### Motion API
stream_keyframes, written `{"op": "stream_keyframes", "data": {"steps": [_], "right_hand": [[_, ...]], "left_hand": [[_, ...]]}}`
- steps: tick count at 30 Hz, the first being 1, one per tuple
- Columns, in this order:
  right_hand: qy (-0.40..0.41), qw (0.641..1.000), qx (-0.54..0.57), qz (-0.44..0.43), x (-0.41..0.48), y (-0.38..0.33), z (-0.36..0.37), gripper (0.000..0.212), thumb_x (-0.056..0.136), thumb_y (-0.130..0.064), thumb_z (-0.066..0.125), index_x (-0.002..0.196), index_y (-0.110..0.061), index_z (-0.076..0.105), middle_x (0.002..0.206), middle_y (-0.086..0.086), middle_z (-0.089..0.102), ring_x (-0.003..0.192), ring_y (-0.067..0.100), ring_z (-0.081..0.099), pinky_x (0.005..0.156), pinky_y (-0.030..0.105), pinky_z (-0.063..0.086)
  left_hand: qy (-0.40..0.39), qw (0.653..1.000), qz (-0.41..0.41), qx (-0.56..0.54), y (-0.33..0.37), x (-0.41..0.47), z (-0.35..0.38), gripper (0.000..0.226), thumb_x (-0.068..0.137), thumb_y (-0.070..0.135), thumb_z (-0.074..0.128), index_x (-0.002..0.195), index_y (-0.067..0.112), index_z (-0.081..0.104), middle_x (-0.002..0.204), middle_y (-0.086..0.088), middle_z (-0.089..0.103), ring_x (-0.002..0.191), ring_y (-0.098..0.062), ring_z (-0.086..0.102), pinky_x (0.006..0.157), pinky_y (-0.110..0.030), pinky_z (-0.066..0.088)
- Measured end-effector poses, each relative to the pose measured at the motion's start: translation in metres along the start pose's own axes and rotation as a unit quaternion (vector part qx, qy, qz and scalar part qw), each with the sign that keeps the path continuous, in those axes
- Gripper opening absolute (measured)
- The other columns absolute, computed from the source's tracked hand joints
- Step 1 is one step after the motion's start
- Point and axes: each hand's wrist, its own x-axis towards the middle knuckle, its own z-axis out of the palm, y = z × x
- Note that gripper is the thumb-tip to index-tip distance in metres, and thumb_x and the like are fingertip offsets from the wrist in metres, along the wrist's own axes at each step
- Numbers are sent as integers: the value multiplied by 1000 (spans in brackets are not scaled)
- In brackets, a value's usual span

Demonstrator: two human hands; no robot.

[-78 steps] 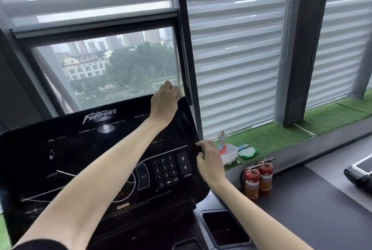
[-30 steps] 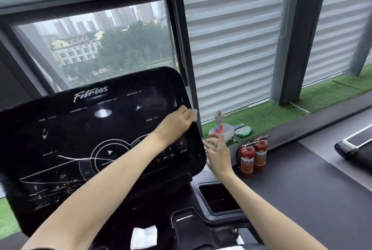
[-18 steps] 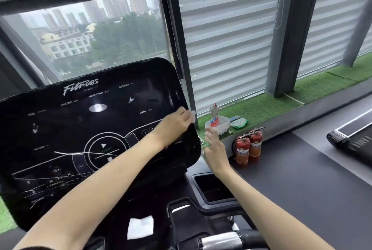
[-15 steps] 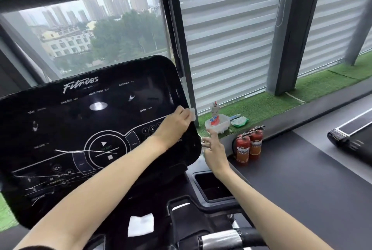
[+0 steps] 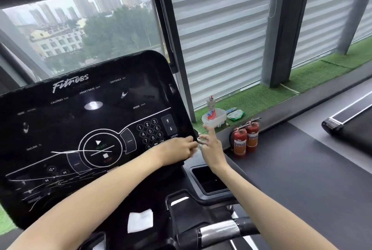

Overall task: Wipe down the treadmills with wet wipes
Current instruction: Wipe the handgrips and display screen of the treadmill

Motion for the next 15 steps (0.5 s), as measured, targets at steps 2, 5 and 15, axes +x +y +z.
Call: {"op": "stream_keyframes", "data": {"steps": [2,5,15], "right_hand": [[5,1000,8,5,-2,0,0,65,84,14,40,142,-16,36,125,20,55,111,22,60,91,26,47],[3,1000,15,4,-4,-1,1,64,85,13,39,142,-15,36,124,20,55,111,22,60,92,31,48],[9,1000,7,18,-2,0,4,71,79,17,33,142,-15,37,121,21,56,109,24,61,86,25,45]], "left_hand": [[35,995,-95,-22,-10,5,-6,12,76,6,70,86,12,69,78,2,55,73,-14,51,57,-21,47],[61,984,-145,-84,-11,5,-8,21,72,0,72,91,8,67,82,0,55,75,-16,52,53,-22,49],[24,988,-102,-116,-9,-3,-20,26,69,-6,58,90,5,67,82,-4,57,74,-19,56,45,-22,43]]}}
